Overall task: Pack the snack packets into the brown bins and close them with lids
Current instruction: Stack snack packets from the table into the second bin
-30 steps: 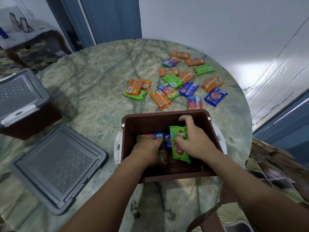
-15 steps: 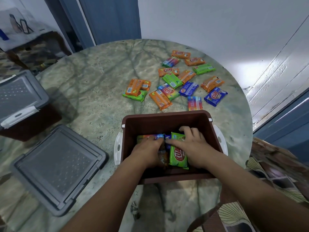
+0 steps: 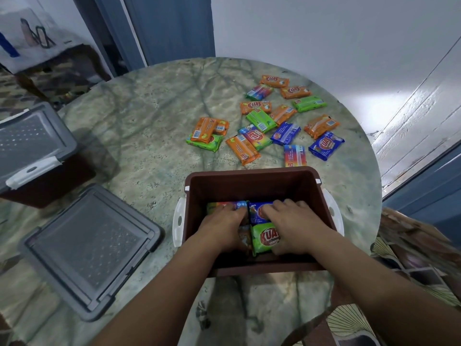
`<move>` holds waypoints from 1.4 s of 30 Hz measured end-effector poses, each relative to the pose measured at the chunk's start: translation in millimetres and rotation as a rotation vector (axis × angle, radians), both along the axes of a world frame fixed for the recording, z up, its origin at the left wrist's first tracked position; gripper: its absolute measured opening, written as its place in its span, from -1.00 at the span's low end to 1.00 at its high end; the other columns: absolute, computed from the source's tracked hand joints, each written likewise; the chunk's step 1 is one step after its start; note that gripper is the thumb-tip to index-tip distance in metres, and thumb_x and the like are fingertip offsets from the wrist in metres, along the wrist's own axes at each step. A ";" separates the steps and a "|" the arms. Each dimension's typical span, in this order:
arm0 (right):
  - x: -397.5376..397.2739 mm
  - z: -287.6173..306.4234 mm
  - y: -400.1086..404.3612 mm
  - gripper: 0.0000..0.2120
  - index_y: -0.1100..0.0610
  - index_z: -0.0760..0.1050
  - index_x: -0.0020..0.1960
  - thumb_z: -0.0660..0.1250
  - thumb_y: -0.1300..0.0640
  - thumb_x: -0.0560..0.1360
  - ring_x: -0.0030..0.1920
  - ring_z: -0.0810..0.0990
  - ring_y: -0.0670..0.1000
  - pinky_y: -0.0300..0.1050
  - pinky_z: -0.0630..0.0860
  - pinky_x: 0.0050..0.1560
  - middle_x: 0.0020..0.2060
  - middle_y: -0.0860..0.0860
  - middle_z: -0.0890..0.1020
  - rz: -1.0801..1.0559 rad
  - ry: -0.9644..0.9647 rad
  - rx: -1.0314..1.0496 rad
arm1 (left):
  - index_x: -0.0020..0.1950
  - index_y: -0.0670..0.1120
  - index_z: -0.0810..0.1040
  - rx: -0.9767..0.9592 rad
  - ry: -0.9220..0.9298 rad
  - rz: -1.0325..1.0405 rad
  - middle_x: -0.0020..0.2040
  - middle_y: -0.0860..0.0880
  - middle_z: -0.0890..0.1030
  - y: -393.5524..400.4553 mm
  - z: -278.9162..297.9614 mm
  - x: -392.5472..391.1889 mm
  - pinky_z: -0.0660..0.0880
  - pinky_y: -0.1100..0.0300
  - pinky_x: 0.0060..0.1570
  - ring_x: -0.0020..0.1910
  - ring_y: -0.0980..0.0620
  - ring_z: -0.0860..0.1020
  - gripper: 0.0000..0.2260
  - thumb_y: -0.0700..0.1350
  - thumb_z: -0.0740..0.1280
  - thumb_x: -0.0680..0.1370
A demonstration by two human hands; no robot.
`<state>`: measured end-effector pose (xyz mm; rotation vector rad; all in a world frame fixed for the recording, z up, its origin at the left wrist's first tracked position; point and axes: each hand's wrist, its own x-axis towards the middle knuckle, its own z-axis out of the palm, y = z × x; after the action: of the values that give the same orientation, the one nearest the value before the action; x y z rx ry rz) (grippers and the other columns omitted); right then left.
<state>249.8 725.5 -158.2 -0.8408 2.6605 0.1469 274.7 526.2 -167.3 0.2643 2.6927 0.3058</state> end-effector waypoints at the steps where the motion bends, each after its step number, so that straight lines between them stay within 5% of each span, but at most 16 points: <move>1: -0.6 0.4 -0.6 -0.21 -0.08 0.23 0.43 0.49 -0.23 0.32 0.30 0.39 0.12 0.13 0.34 0.28 0.32 0.02 0.42 0.012 -0.014 0.007 | 0.31 0.04 0.40 0.001 0.002 -0.002 0.32 -0.05 0.45 0.0 0.2 0.1 0.47 0.00 0.15 0.29 -0.12 0.42 -0.30 0.17 0.62 0.29; 12: -1.3 -2.9 0.3 -0.33 -0.05 0.28 0.29 0.52 -0.20 0.33 0.26 0.43 0.07 0.05 0.39 0.16 0.28 -0.04 0.47 -0.024 -0.055 -0.081 | 0.26 0.05 0.42 0.007 0.012 -0.011 0.27 -0.04 0.47 -0.3 2.0 0.0 0.48 0.01 0.09 0.24 -0.12 0.46 -0.31 0.19 0.63 0.25; 16: -2.0 3.7 -1.0 -0.31 -0.09 0.30 0.21 0.48 -0.40 0.28 0.17 0.43 0.02 0.02 0.40 0.09 0.16 -0.09 0.46 -0.042 -0.072 -0.138 | 0.21 0.05 0.46 0.084 0.024 0.007 0.20 0.00 0.50 -3.7 10.6 3.0 0.53 0.07 0.03 0.13 -0.05 0.51 -0.37 0.18 0.63 0.26; 18: -3.8 13.0 -2.8 -0.40 -0.12 0.32 0.16 0.40 -0.45 0.33 0.10 0.43 -0.03 -0.01 0.43 0.04 0.07 -0.13 0.45 -0.078 -0.028 -0.271 | 0.18 0.09 0.45 0.152 0.117 0.035 0.11 0.04 0.50 -7.4 22.9 3.8 0.52 0.07 -0.05 0.07 -0.01 0.52 -0.46 0.19 0.59 0.33; 21: -15.6 26.0 -4.6 -0.62 -0.07 0.42 0.17 0.42 -0.21 0.48 0.08 0.46 0.01 -0.02 0.49 0.02 0.04 -0.08 0.47 -0.060 0.242 -0.441 | 0.36 0.09 0.38 0.132 0.442 0.073 0.16 0.03 0.47 -13.3 42.7 -4.5 0.49 0.04 0.04 0.16 -0.02 0.44 -0.45 0.10 0.52 0.45; 24: -37.9 36.2 -6.9 -0.53 0.01 0.46 0.28 0.50 -0.08 0.45 0.13 0.43 0.09 0.03 0.48 0.09 0.11 0.01 0.47 -0.102 0.439 -0.478 | 0.47 0.06 0.28 -0.026 0.640 0.110 0.27 -0.05 0.41 -22.9 49.8 -23.6 0.44 -0.01 0.19 0.26 -0.10 0.37 -0.31 0.06 0.53 0.43; 27: -62.7 41.8 -9.4 -0.43 -0.03 0.40 0.38 0.48 -0.16 0.46 0.22 0.48 0.09 0.03 0.46 0.16 0.20 0.01 0.51 -0.059 0.321 -0.320 | 0.41 0.06 0.32 -0.102 0.451 0.138 0.31 -0.05 0.40 -35.8 48.0 -44.8 0.39 -0.06 0.25 0.32 -0.12 0.36 -0.41 0.17 0.47 0.48; 32: -77.3 34.9 -10.7 -0.74 -0.11 0.41 0.14 0.38 -0.15 0.54 0.06 0.60 0.00 -0.01 0.53 -0.03 0.03 -0.13 0.62 0.012 0.272 -0.295 | 0.16 0.04 0.40 -0.131 0.411 0.073 0.14 0.00 0.56 -44.1 41.5 -55.9 0.42 -0.02 0.02 0.13 -0.10 0.52 -0.76 0.12 0.33 0.61; 42: -125.7 34.7 -36.7 -0.72 -0.07 0.38 0.17 0.36 -0.16 0.58 0.06 0.58 0.05 0.06 0.49 0.05 0.03 -0.07 0.60 0.045 0.285 -0.295 | 0.22 0.03 0.42 -0.178 0.469 0.094 0.20 0.00 0.58 -64.8 41.6 -95.4 0.42 0.00 0.07 0.17 -0.09 0.52 -0.74 0.11 0.33 0.61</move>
<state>124.2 688.8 -123.5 -1.0386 2.9791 -0.1284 179.3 461.4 -125.6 0.1716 3.1766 0.0275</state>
